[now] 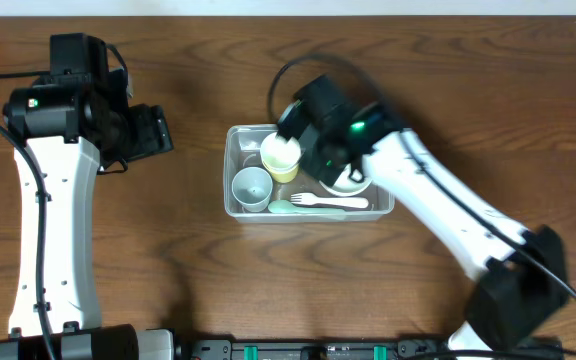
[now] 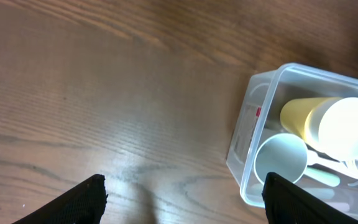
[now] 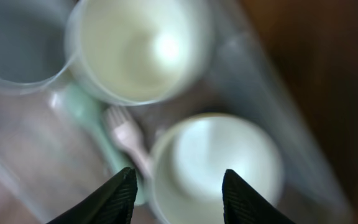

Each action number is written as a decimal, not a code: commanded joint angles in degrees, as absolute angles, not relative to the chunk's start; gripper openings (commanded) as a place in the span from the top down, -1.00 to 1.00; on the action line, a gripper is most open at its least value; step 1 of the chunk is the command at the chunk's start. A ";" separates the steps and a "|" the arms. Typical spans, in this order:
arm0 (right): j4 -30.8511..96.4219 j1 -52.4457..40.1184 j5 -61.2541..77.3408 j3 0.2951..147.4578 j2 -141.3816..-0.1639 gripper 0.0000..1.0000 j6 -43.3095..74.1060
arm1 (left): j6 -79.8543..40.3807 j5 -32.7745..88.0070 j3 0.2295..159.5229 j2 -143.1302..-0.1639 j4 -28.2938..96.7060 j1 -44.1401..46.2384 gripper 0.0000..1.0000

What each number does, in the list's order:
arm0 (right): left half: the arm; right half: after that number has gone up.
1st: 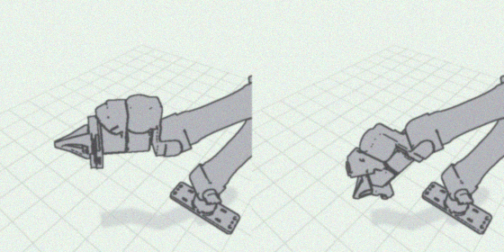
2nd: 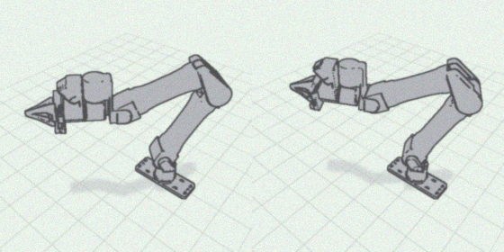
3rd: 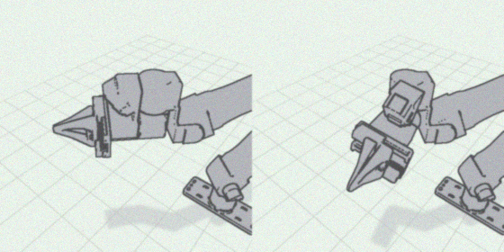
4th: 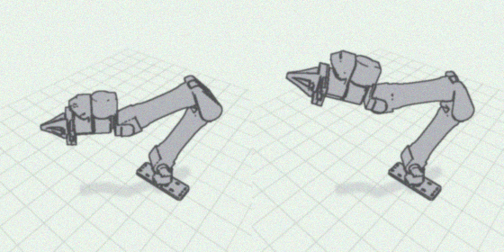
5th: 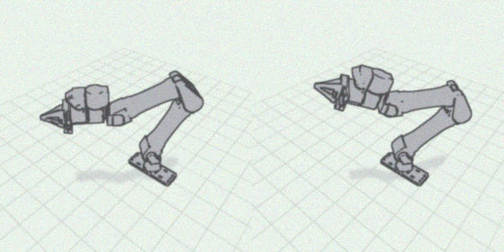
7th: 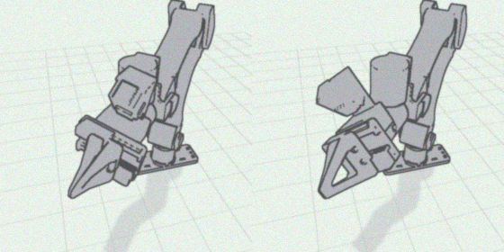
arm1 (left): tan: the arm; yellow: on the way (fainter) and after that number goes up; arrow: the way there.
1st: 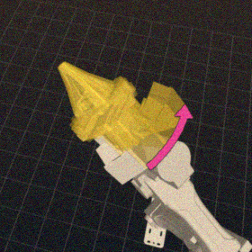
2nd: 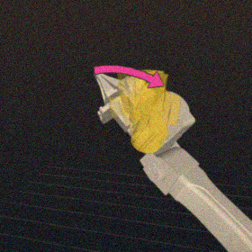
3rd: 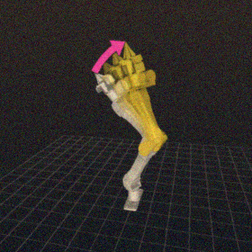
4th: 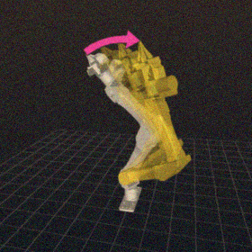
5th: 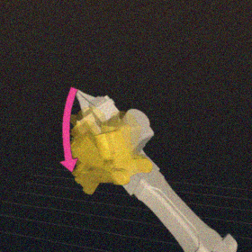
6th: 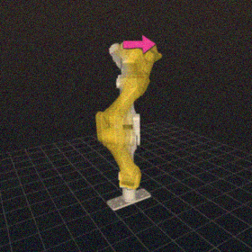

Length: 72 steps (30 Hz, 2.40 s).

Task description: Pack container

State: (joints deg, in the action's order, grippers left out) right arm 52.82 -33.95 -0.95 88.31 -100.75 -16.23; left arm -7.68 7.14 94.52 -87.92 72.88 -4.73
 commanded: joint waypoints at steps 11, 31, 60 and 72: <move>46.85 -5.28 -2.28 88.38 -87.92 -0.98 1.50 | -1.19 7.05 94.17 -88.01 63.29 1.30 -0.72; 56.53 1.10 1.13 88.25 -83.90 -0.99 4.75 | -0.93 4.75 94.17 -81.60 66.52 3.25 -0.96; 52.01 -1.04 -4.49 41.41 -21.17 -0.99 17.78 | -3.70 5.17 50.33 -23.57 58.39 3.25 -0.96; 58.72 -1.04 -4.47 41.41 -21.32 -0.99 17.76 | -3.70 5.15 50.33 -23.73 60.38 3.25 -0.96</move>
State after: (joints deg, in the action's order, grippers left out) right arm 57.87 -0.62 -3.90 41.80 -21.37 16.78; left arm -3.18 5.61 50.48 -23.90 60.20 3.46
